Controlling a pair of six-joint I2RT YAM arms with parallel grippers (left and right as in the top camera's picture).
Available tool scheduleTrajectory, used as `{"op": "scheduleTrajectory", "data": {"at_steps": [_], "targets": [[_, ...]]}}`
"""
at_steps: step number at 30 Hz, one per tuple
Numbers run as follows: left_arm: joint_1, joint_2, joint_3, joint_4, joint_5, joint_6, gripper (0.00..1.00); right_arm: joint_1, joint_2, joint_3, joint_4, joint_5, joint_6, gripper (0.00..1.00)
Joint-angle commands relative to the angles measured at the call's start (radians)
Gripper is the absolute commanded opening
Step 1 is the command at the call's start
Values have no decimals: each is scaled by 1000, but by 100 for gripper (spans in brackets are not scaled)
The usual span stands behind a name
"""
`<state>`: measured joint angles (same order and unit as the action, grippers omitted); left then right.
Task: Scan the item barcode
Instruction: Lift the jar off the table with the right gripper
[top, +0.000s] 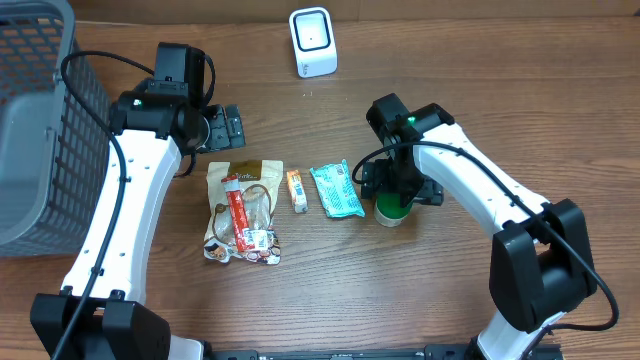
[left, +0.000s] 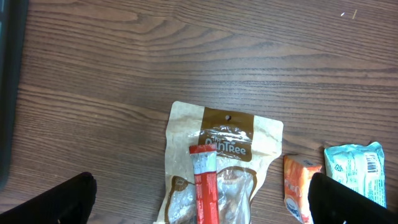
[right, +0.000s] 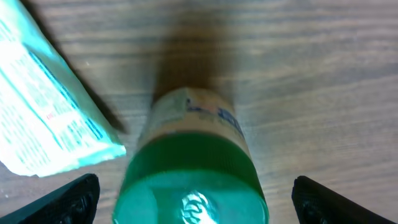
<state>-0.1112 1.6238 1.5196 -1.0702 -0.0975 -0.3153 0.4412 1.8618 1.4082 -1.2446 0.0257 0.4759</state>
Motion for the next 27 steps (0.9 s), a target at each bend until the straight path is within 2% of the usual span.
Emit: {"op": "scheduleTrajectory", "data": {"at_steps": [1,11,15,27], "targets": [[-7,5,18,1,5,-14,100,2,1,21,-22,-5,17,100],[-7,5,18,1,5,-14,100,4,1,-66,64,-1,7,100],[-7,5,18,1,5,-14,100,4,1,-113,119,-2,-14,94],[-7,5,18,1,5,-14,100,4,1,-206,275,-1,-92,88]]}}
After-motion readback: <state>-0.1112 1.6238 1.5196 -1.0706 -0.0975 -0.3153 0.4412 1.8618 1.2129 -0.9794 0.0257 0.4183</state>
